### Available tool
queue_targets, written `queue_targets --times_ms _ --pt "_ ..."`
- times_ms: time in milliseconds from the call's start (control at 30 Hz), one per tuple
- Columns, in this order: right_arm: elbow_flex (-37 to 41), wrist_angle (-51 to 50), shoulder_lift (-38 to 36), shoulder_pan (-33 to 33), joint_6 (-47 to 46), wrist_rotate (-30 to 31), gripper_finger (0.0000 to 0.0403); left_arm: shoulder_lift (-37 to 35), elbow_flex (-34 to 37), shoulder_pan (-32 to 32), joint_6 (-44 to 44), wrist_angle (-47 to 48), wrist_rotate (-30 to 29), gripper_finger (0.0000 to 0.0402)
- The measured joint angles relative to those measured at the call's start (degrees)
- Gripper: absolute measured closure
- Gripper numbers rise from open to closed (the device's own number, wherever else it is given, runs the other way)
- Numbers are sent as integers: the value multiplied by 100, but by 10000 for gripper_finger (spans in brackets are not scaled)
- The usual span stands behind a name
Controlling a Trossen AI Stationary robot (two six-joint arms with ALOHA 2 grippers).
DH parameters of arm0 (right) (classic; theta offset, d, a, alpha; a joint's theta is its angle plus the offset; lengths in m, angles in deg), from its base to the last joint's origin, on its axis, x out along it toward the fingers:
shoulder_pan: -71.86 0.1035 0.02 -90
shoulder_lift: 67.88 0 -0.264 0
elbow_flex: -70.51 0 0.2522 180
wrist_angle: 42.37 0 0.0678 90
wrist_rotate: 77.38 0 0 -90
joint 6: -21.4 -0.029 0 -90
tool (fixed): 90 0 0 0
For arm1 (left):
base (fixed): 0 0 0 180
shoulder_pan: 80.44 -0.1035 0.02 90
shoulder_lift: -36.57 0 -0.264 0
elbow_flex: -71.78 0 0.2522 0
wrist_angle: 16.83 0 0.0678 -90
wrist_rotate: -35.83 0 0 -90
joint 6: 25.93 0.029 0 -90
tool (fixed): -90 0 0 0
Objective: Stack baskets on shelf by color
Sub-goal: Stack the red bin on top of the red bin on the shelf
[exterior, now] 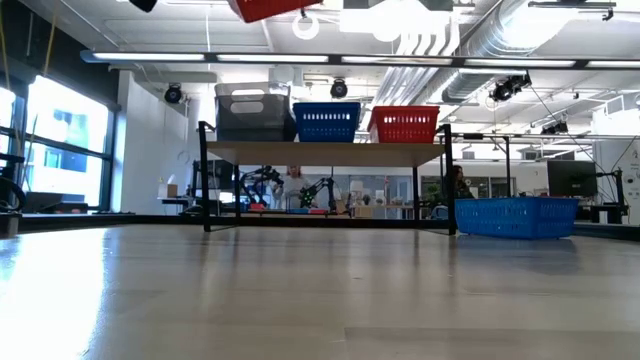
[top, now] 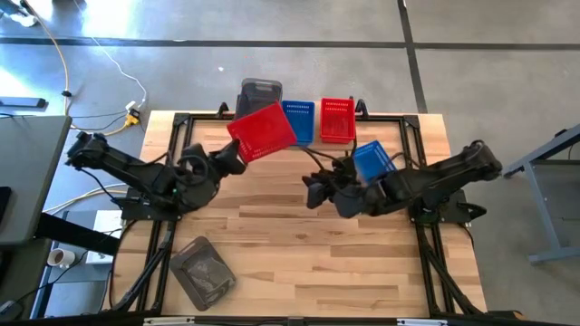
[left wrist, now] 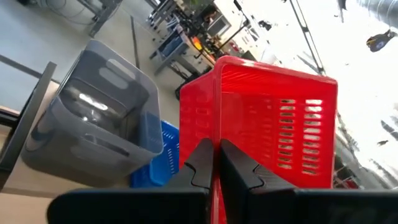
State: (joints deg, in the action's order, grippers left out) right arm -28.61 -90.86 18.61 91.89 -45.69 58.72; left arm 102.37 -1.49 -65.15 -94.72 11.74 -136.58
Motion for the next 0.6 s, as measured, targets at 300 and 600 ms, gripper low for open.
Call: queue_targets --times_ms 300,600 --pt "0 1249 471 -68 -167 233 258 456 2 175 5 -68 -267 401" --pt "2 1620 698 -250 -617 363 258 675 2 176 195 -138 -345 401"
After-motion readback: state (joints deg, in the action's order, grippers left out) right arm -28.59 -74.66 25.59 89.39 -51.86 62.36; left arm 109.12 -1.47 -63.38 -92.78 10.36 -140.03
